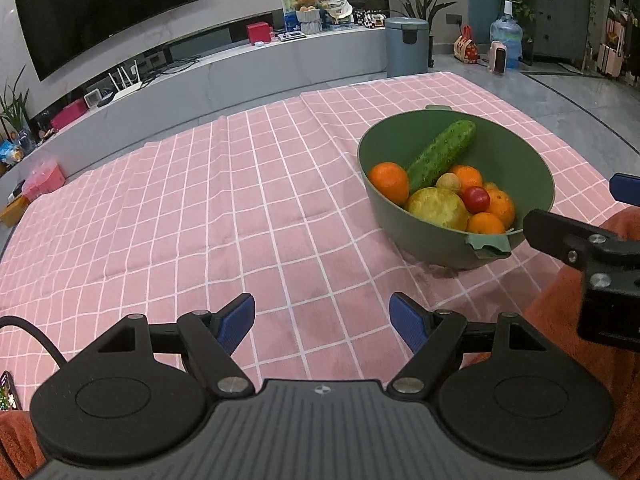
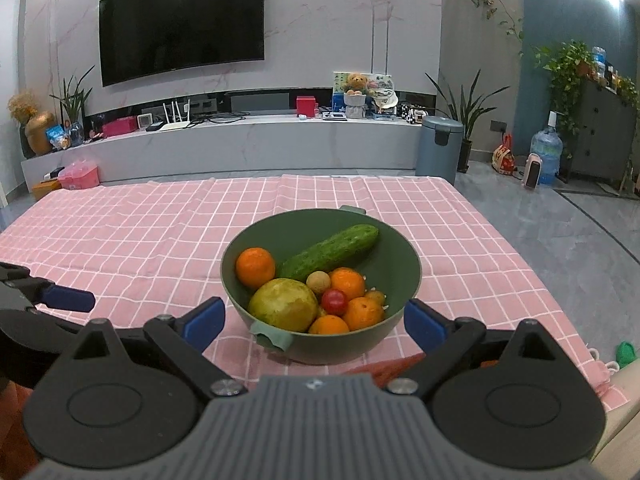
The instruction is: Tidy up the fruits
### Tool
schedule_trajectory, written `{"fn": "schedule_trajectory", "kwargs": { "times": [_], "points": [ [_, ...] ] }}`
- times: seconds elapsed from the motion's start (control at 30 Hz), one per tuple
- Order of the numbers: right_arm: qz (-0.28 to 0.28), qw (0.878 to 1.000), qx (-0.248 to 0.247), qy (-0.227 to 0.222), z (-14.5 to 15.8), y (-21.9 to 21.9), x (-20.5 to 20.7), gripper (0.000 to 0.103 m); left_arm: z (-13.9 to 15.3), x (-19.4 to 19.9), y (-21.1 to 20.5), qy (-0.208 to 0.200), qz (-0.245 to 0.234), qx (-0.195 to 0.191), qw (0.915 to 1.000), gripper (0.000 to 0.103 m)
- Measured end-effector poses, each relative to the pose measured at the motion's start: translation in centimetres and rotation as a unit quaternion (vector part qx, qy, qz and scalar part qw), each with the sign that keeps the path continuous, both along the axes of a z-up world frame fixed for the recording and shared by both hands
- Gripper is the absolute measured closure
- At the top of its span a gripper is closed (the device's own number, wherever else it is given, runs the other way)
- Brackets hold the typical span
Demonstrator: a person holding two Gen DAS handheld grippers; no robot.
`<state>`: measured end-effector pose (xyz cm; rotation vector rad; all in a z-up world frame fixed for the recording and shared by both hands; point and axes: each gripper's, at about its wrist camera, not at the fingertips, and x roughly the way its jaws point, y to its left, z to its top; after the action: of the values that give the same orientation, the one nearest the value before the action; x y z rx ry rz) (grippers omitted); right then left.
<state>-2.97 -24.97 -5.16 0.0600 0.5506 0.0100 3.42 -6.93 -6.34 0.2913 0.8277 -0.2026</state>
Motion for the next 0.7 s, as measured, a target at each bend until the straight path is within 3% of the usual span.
{"fn": "schedule_trajectory", "kwargs": {
  "times": [0.7],
  "points": [
    [0.000, 1.000, 0.007, -0.003, -0.26, -0.32, 0.01, 0.011, 0.62, -0.21, 0.38, -0.002, 0.004, -0.004, 1.0000, 0.013]
  ]
}}
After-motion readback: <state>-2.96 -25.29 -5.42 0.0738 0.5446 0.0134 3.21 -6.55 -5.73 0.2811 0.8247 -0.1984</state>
